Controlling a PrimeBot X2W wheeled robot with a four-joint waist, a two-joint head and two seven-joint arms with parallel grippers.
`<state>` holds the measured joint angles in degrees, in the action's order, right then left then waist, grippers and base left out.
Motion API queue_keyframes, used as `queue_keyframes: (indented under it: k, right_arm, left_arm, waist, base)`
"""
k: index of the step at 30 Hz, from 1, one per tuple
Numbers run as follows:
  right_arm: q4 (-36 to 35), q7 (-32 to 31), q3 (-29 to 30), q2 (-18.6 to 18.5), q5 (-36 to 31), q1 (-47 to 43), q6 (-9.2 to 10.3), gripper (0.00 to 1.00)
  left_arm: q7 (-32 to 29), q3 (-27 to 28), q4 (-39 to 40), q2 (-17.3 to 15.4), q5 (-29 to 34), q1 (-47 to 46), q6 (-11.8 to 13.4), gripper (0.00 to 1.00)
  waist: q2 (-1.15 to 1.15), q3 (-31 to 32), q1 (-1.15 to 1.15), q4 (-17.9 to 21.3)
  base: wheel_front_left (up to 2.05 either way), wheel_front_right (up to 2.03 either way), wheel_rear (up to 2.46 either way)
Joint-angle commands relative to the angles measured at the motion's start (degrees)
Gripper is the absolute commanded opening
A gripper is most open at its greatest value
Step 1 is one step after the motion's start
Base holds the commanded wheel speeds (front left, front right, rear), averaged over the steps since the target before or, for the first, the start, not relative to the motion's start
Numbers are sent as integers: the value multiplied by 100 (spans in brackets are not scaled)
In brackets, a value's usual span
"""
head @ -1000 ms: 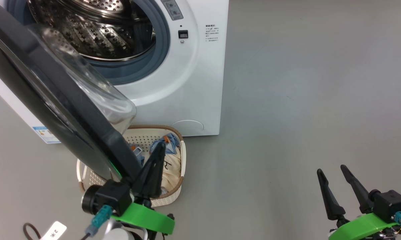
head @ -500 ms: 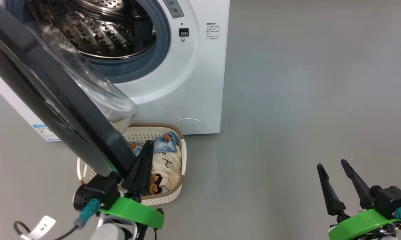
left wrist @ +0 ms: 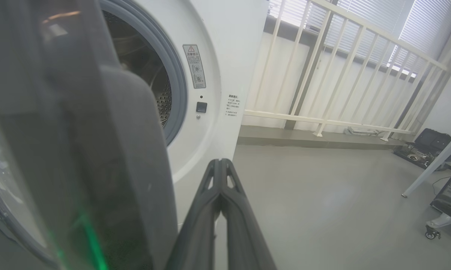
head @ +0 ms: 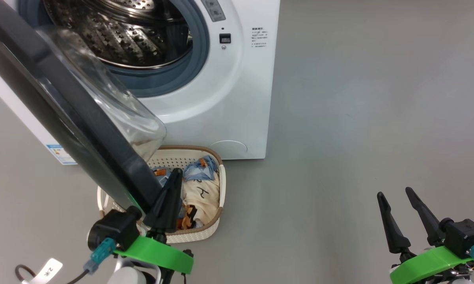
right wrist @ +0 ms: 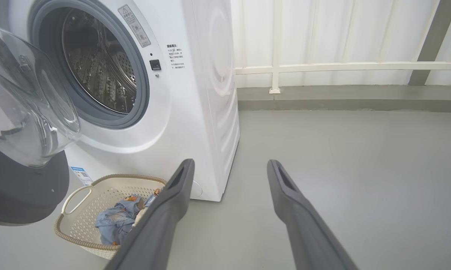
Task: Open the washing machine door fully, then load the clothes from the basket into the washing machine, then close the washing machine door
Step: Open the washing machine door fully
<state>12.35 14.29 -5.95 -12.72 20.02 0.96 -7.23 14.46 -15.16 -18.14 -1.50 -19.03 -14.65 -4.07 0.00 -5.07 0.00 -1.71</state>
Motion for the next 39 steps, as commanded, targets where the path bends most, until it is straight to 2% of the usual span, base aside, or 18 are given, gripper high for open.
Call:
queue_keyframes:
  k: [1, 18, 39]
  right_arm:
    - [-159, 71, -86, -125, -66, 155, -25, 100]
    - [-215, 71, -77, -233, -67, 144, -25, 100]
    - [-227, 71, -33, -283, -65, 100, -25, 100]
  left_arm:
    - [53, 322, 168, -138, -6, -15, 42, 0]
    - [53, 424, 326, -138, 73, 328, 51, 0]
    - [53, 774, 515, -138, 256, 682, 181, 0]
  waist:
    - [0, 7, 0, -45]
    - [0, 73, 0, -632]
    - [0, 119, 0, -1506]
  base:
    - [0, 0, 0]
    - [0, 0, 0]
    - [0, 0, 0]
